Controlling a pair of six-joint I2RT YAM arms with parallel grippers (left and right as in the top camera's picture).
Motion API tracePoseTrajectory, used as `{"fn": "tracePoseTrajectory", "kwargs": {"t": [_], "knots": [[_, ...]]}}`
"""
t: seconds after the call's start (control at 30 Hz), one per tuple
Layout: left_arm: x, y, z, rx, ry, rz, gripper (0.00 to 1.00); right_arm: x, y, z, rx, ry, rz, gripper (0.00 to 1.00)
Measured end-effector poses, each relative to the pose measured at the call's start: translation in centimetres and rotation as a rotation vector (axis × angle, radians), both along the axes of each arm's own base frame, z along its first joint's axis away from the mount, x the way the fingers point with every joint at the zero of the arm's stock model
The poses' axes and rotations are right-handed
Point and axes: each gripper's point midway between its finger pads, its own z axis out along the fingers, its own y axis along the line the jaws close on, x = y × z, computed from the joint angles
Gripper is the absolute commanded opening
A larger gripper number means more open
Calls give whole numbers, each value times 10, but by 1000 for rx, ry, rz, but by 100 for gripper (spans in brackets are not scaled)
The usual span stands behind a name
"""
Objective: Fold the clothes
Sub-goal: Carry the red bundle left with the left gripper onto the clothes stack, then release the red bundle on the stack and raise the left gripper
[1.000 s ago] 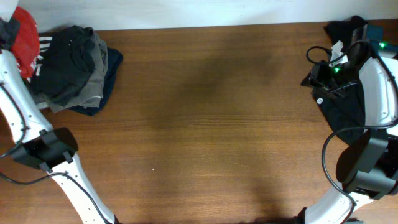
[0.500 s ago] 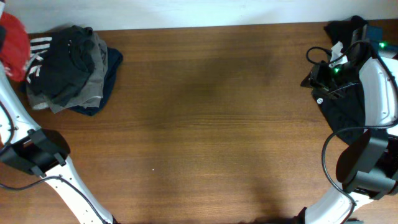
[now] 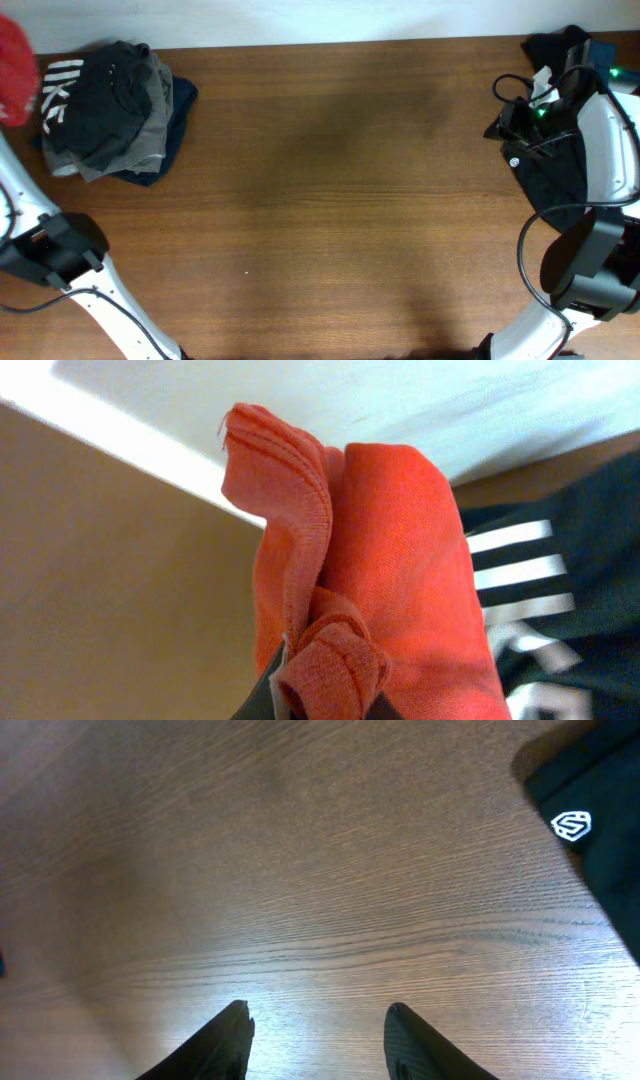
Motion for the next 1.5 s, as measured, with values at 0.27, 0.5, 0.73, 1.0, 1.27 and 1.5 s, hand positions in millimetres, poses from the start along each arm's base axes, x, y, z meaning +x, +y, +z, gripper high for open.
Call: {"fn": "tracePoseTrajectory", "kwargs": {"t": [0.27,0.5,0.73,1.0,1.27,1.5], "knots": [[23,-46,-44,-62,93,-85,0,-6,1,-1,5,26,0,48],[19,-52,-59,-139,115,-114,1,-6,1,-1,1,25,-1,48],[21,-117,-74,-362,153,-242,13,-5,0,-1,-2,23,-2,48],[22,-231,-87,-511,264,-444,99,-4,0,-1,-5,17,-2,54],[32,-276,-82,-500,256,-528,99,-4,-1,-1,-5,18,-2,53],[32,-287,-73,-582,222,-575,99,-1,0,11,-28,-13,51,61]]}}
